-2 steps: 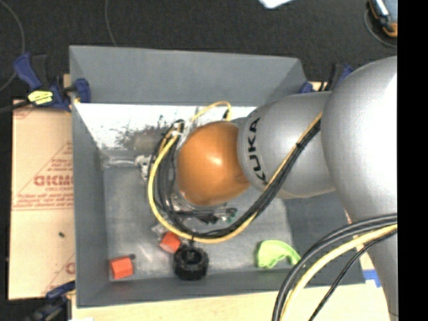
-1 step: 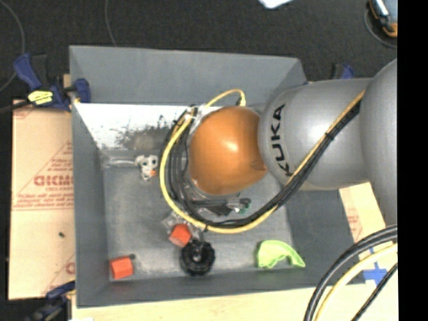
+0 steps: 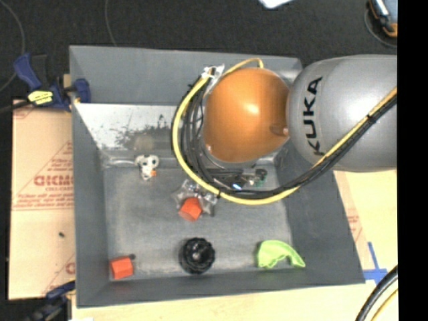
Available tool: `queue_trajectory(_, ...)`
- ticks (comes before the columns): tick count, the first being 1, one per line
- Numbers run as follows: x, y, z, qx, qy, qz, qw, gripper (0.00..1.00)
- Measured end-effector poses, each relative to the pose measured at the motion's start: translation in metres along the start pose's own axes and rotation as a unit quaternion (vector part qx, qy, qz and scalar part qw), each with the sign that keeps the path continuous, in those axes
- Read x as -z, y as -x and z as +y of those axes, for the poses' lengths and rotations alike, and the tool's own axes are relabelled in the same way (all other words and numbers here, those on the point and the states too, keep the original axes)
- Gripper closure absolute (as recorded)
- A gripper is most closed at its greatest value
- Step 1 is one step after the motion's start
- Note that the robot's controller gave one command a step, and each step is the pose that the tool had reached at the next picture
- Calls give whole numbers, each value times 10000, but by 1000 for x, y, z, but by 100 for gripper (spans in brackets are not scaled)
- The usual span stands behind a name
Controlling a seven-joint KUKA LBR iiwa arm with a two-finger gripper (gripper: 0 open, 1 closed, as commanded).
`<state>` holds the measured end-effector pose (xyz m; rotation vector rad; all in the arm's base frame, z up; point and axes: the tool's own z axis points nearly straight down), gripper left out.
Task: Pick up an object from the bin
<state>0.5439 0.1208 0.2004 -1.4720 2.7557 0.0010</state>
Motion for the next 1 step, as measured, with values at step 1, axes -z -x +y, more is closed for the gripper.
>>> queue_trajectory(1,112,2,30,174,53,43,9998,100)
